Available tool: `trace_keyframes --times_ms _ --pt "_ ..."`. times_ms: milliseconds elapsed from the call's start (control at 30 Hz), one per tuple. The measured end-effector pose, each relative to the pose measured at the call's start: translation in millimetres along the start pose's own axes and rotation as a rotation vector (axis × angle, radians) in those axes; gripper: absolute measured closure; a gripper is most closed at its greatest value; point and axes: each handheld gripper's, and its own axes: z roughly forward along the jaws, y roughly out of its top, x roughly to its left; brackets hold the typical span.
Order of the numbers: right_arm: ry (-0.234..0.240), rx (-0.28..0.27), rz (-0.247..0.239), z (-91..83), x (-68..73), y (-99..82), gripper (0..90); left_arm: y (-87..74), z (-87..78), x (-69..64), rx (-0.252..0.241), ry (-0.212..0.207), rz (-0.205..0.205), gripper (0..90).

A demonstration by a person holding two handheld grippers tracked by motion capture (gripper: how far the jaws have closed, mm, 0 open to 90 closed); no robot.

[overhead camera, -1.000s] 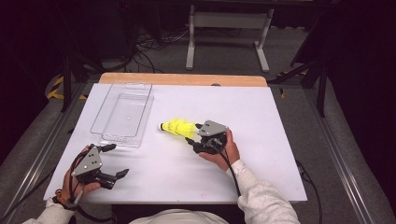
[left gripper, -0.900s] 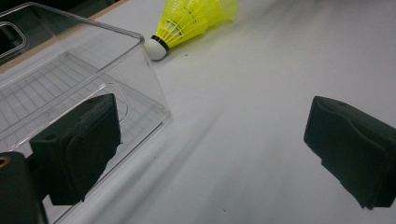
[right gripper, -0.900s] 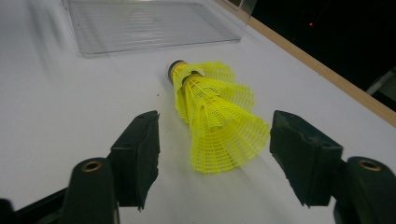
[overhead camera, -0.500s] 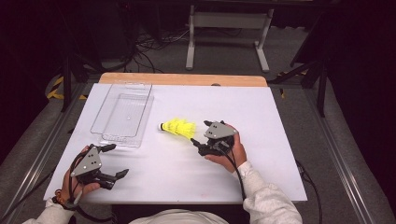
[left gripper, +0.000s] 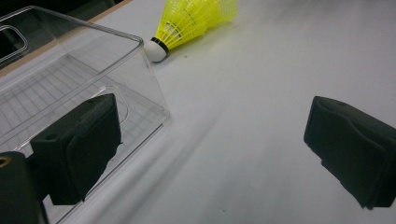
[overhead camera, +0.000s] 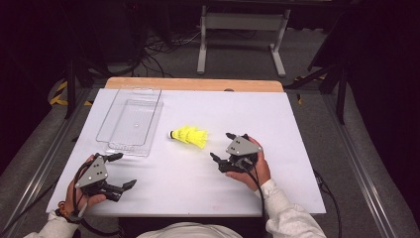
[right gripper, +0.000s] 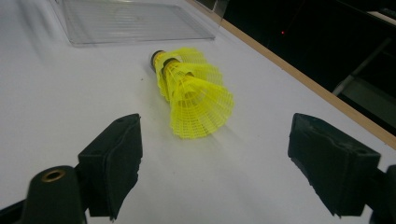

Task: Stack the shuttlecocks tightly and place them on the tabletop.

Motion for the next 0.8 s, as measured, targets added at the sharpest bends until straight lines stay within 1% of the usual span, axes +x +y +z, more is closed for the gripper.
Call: trace_keyframes --times_ms 33,167,300,400,433,567,600,667,800 --pt "-0.007 0.003 -0.006 -2.4 -0.5 -1.6 18.7 0.0 0.0 0.0 0.0 0.0 0.0 5.0" --pt "-0.012 -0.006 0.003 -9.3 -2.1 -6.9 18.7 0.1 0.0 0.0 -0.001 0.0 -0.001 5.0" --pt "-0.022 -0.001 -0.002 -14.1 -3.0 -11.3 18.6 0.0 0.2 -0.1 0.001 0.0 0.0 5.0" --pt "-0.028 0.0 0.012 -18.8 -3.9 -16.3 18.4 0.0 0.1 0.0 0.0 0.0 -0.001 5.0" --pt "-0.03 0.003 0.009 -19.6 -4.1 -17.5 18.4 0.0 0.2 -0.1 0.0 0.0 -0.002 5.0" --pt "-0.044 0.007 0.016 -24.4 -5.6 -22.9 18.4 0.1 0.2 -0.2 0.0 0.0 -0.001 5.0" --pt "-0.058 0.001 0.013 -27.8 -6.3 -26.0 18.7 0.2 0.4 0.0 0.001 0.001 0.001 5.0" --pt "-0.067 -0.005 0.012 -30.2 -6.4 -27.7 18.6 0.1 0.3 -0.2 0.001 0.001 -0.002 5.0" --pt "-0.065 -0.003 0.027 -32.5 -7.2 -31.0 18.2 0.2 0.1 -0.2 -0.001 0.002 -0.003 5.0"
